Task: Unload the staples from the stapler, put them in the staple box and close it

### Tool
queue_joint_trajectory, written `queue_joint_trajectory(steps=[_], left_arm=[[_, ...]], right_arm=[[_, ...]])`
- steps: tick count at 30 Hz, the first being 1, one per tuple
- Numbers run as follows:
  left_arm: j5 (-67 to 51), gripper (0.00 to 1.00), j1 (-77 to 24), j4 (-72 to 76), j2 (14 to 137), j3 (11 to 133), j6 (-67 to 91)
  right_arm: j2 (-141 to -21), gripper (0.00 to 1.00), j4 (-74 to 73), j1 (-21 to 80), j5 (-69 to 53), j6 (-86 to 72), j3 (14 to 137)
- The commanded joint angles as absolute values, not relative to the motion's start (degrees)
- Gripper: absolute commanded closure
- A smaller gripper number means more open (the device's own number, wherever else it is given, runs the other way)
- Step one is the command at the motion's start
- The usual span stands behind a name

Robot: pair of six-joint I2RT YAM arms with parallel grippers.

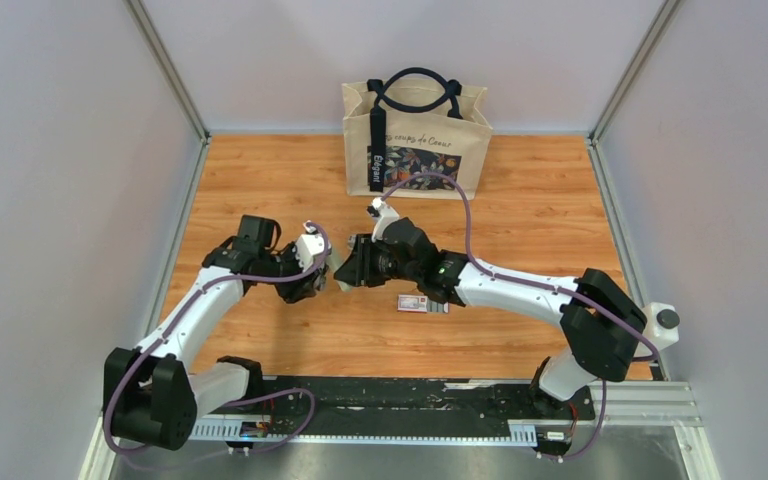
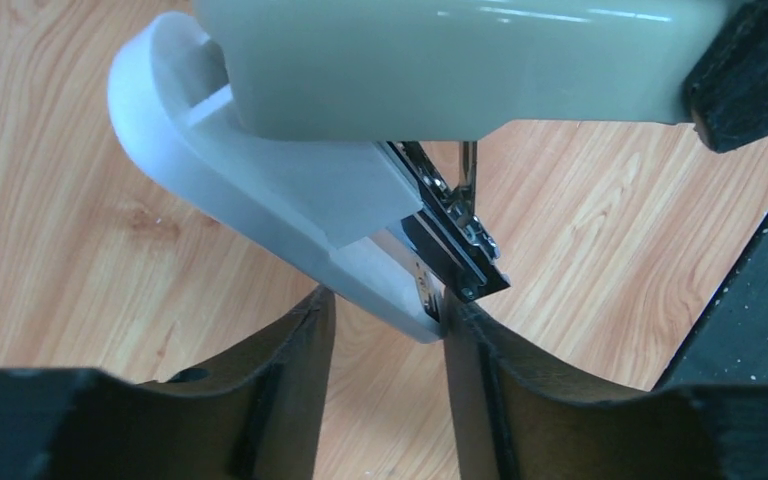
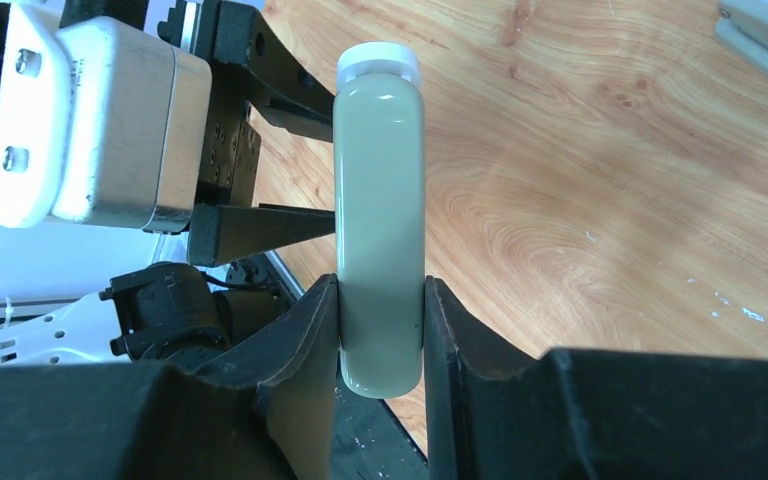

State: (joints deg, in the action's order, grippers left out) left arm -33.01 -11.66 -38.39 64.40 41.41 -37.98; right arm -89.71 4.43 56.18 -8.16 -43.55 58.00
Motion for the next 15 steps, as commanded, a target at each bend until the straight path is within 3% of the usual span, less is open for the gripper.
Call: queue_joint_trajectory(steps=[1,3,5,7,10,15], left_arm=[[-33.31,0.55,-11.95,-34.46,62.32,41.04,-39.47],[-32.78,0.62,-11.95,-33.06,61.70,40.87,-39.20],[-31.65,0.78,-11.95,-31.56,60.83,40.69,-38.07],[-29.98,0.84,-11.95,-28.40,59.95,39.99,-37.09],[-27.18,0.91,-12.39,-24.62,57.84,38.50,-36.47],[-18.05,0.92,-14.84,-19.79,55.55,35.25,-40.15]], right_arm=[[-88.77,1.00,9.05,56.25,-10.81,-44.47,58.19],[-88.68,1.00,8.70,56.25,-11.33,-44.30,58.10],[-88.68,1.00,8.53,56.25,-11.69,-44.21,57.48],[-88.77,1.00,8.35,56.16,-12.39,-43.86,57.04],[-88.94,1.00,7.04,56.25,-13.44,-42.72,56.87],[-88.77,1.00,2.29,56.34,-14.59,-39.30,57.04]])
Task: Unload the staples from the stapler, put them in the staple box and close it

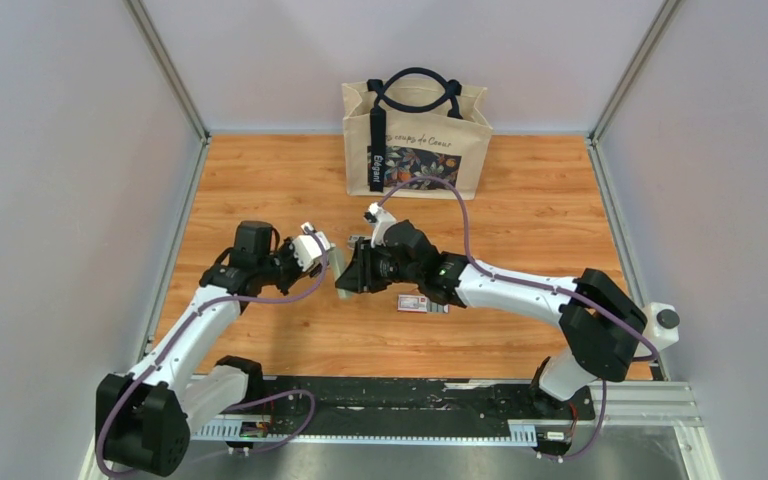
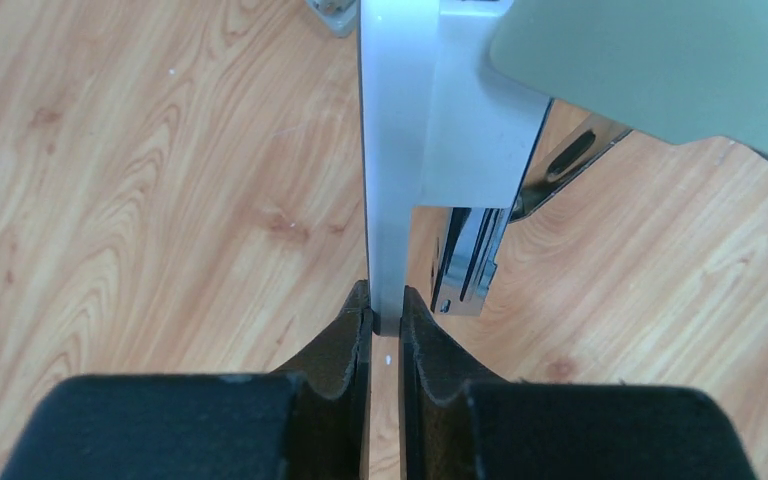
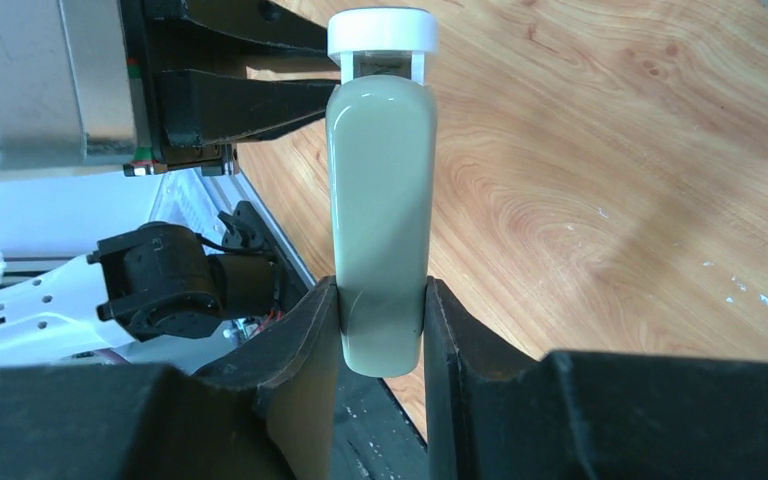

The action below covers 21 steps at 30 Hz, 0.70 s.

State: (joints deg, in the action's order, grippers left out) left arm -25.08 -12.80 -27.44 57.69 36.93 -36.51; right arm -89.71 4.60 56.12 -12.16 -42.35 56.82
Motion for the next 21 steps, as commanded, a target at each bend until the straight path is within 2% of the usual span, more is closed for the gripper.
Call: queue_joint_trajectory(steps=[1,7,21], left_arm=[[-16.45,0.94,-15.29,-19.17,55.46,34.90,-40.77],[-9.32,1.00,-16.26,-14.07,55.19,30.68,-46.22],[8.51,1.00,-23.20,9.30,55.55,19.87,-63.27]], right_arm=[[-88.60,1.00,1.50,56.42,-14.50,-37.98,56.69],[-87.01,1.00,-4.04,56.51,-13.98,-33.58,54.67],[-89.12,1.00,-17.75,62.05,-4.31,-22.06,60.11]])
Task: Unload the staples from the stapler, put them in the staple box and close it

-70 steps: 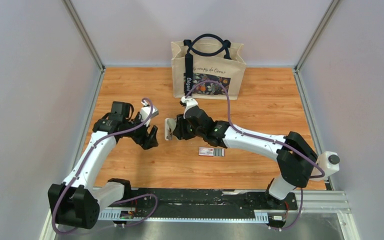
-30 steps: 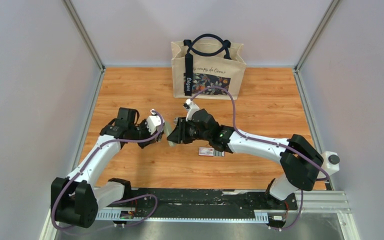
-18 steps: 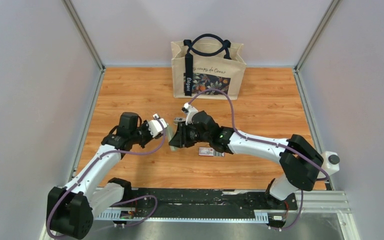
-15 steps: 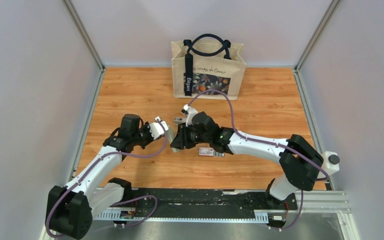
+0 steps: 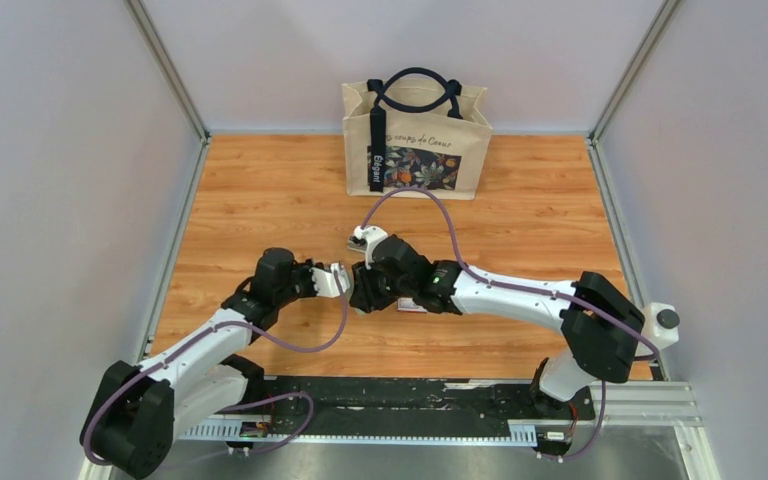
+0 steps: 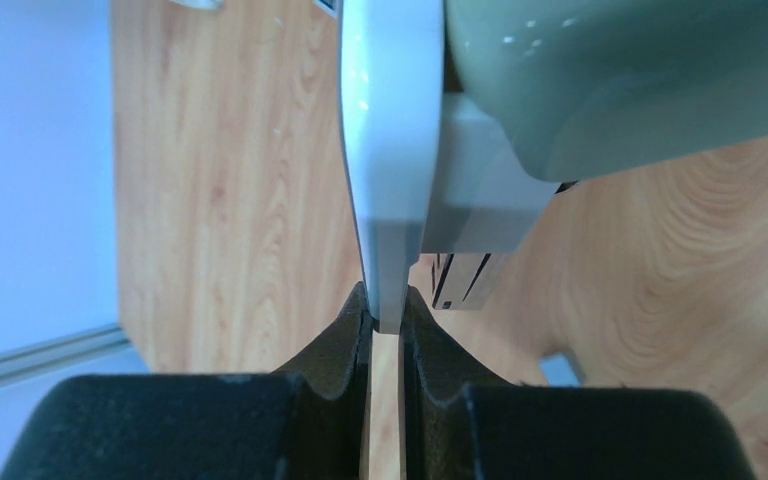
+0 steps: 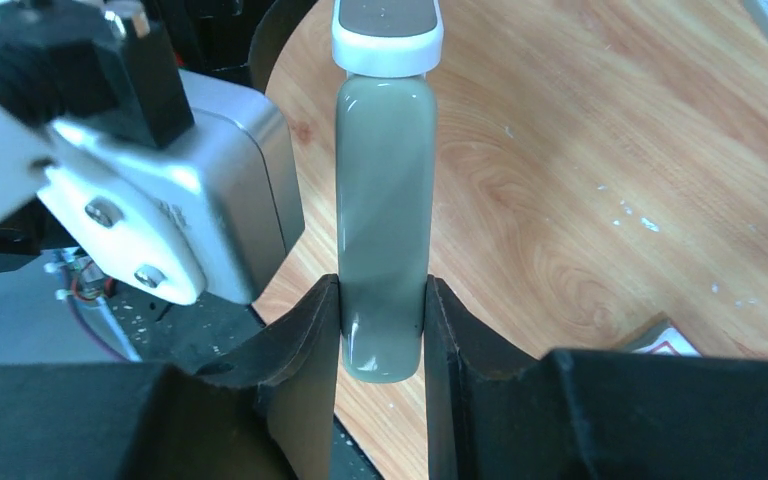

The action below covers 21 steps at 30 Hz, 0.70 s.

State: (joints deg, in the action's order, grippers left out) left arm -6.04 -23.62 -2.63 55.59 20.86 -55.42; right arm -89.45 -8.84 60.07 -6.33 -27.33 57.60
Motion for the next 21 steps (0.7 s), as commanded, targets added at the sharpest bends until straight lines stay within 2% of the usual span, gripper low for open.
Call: queue_joint_trajectory(steps=[1,5,8,9,11,14,15,17,20,21], left_arm=[[8.70,1.00,-23.38,9.66,55.63,20.04,-63.28],[6.95,1.00,-23.29,-2.05,55.29,26.25,-55.74],[0.02,0.99,-23.29,-16.18,54.58,33.01,-47.74],[-7.22,0.96,-23.29,-20.70,54.49,34.87,-46.68],[-13.24,0.93,-23.29,-30.52,53.80,38.82,-45.00],[-23.53,0.84,-23.38,-40.73,52.21,42.43,-46.31],[-28.60,0.75,-23.29,-43.74,51.86,43.23,-47.88],[-34.51,0.66,-23.29,-50.87,50.89,44.64,-51.84],[-37.78,0.62,-23.29,-54.13,50.36,45.35,-52.90],[-38.66,0.57,-23.38,-54.75,50.36,45.35,-53.26]], right_arm=[[-89.30,1.00,-18.10,62.14,-4.13,-21.63,60.20],[-89.39,1.00,-17.23,62.14,-3.61,-22.15,60.38],[-88.69,1.00,-14.86,62.14,-1.42,-23.37,61.52],[-88.59,1.00,-14.42,62.14,-0.45,-23.64,63.18],[-88.51,1.00,-13.80,62.05,3.83,-23.73,65.29],[-88.85,1.00,-13.27,61.70,6.49,-23.99,69.34],[-88.94,1.00,-13.18,61.53,7.03,-23.99,70.13],[-89.21,1.00,-13.36,61.17,7.99,-24.08,71.80],[-89.38,1.00,-13.62,60.38,7.91,-24.70,72.60],[-89.47,1.00,-13.80,60.29,8.00,-25.48,72.51]])
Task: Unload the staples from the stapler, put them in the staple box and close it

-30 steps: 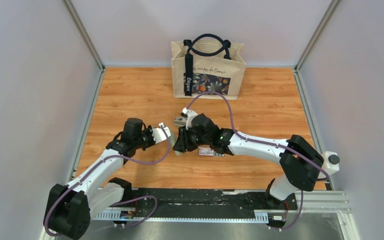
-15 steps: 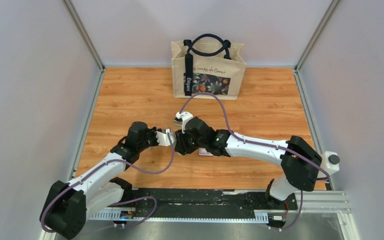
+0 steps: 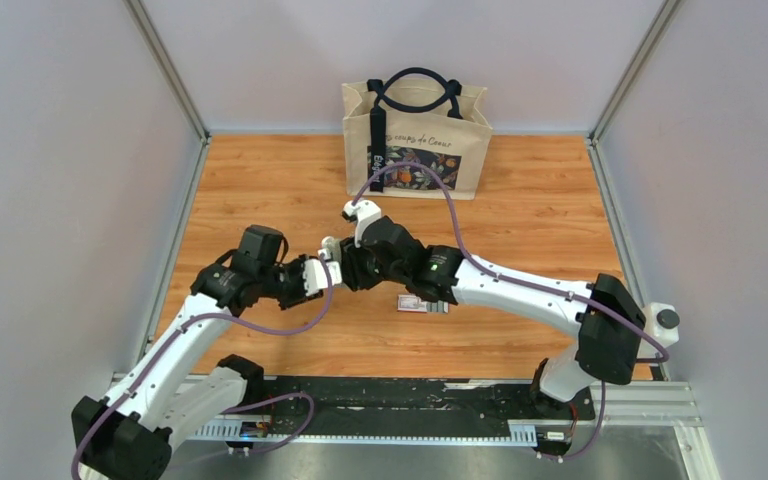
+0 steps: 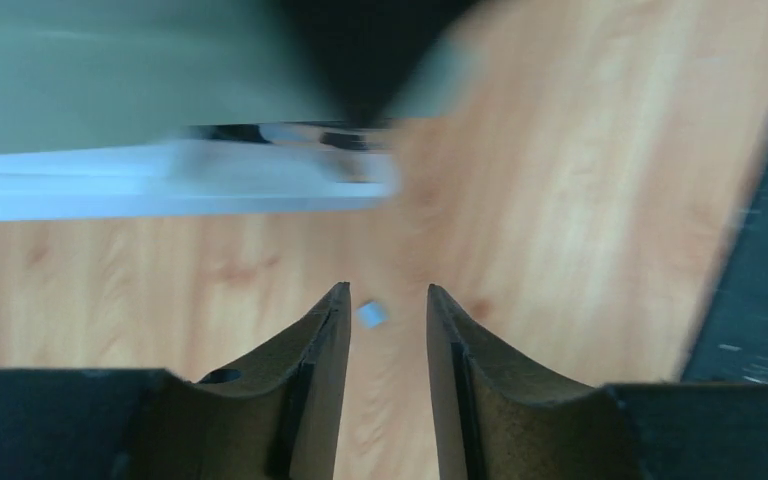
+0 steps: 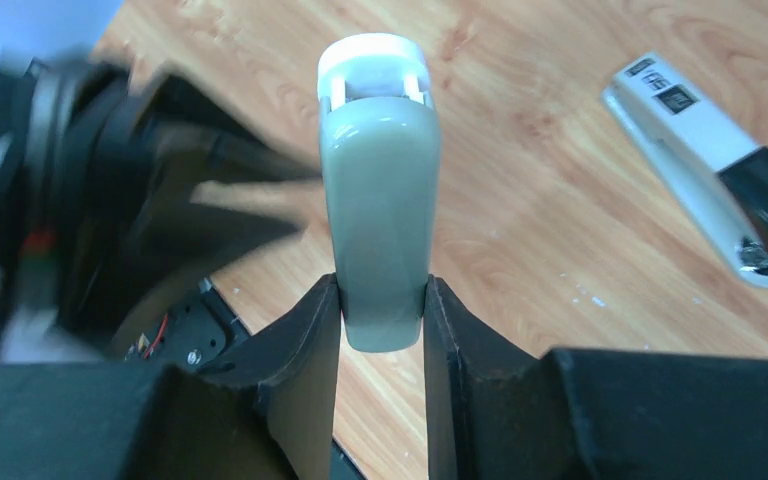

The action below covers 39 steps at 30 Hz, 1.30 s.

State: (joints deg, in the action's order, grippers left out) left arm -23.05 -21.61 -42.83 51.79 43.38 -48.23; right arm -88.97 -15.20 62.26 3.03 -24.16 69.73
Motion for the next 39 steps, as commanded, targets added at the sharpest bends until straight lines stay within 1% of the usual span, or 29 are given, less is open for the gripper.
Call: queue_joint_trajectory(steps=[1,2,3,4,9,10,11,14,18,19,20,22,25,29,34,37,39], left_arm=[[-39.63,0.53,-23.29,-55.63,50.19,45.35,-53.26],[-41.81,0.48,-23.29,-55.63,50.19,45.09,-53.26],[-42.79,0.20,-23.29,-55.63,50.19,45.09,-52.57],[-43.24,0.19,-23.38,-54.33,50.01,44.91,-51.17],[-36.58,0.18,-21.37,-47.12,49.04,46.23,-41.42],[-34.56,0.18,-20.66,-43.46,48.78,47.01,-36.26],[-30.71,0.18,-19.26,-42.03,48.69,47.54,-33.43],[-28.57,0.17,-13.99,-37.10,47.81,48.95,-24.90],[-37.25,0.14,-3.19,-34.28,49.91,50.80,-17.42],[-38.74,0.14,0.40,-33.84,52.18,51.32,-16.27],[-41.37,0.14,2.27,-34.19,53.42,51.59,-15.04],[-42.36,0.14,4.82,-34.28,55.97,51.51,-13.98],[-42.45,0.14,5.45,-34.19,56.52,50.54,-13.45],[-39.82,0.14,5.54,-32.61,55.20,48.87,-11.42],[-39.03,0.14,5.71,-34.45,54.58,49.48,-12.30],[-38.50,0.14,5.98,-35.50,54.84,50.53,-12.04],[-37.80,0.14,5.98,-35.68,54.76,50.80,-11.69]], right_arm=[[-89.39,1.00,-13.71,60.21,8.09,-25.66,72.34],[-89.47,1.00,-13.54,60.21,8.00,-26.10,72.33],[-89.47,1.00,-13.36,60.12,8.09,-26.28,72.25],[-89.65,1.00,-13.36,60.12,8.17,-26.54,72.25],[-92.37,1.00,-17.74,60.03,9.40,-25.32,74.96],[-93.24,1.00,-20.10,59.94,9.58,-24.70,75.67],[-95.25,1.00,-21.26,60.03,9.84,-23.57,76.37],[-100.43,1.00,-25.65,59.94,10.02,-21.89,79.79],[-108.00,1.00,-31.02,60.20,10.55,-21.19,85.25],[-110.37,1.00,-32.07,60.38,10.55,-20.92,87.34],[-111.52,1.00,-32.86,60.55,10.72,-20.66,88.49],[-114.68,1.00,-34.97,61.08,10.98,-19.95,92.26],[-118.81,1.00,-38.13,61.70,11.42,-19.16,96.49],[-122.51,1.00,-39.46,62.23,11.25,-18.63,102.11],[-126.90,0.99,-40.16,62.23,10.90,-18.02,106.08],[-129.45,0.96,-40.69,62.23,10.64,-17.84,108.80],[-130.25,0.90,-40.52,62.23,9.93,-18.19,109.51]])
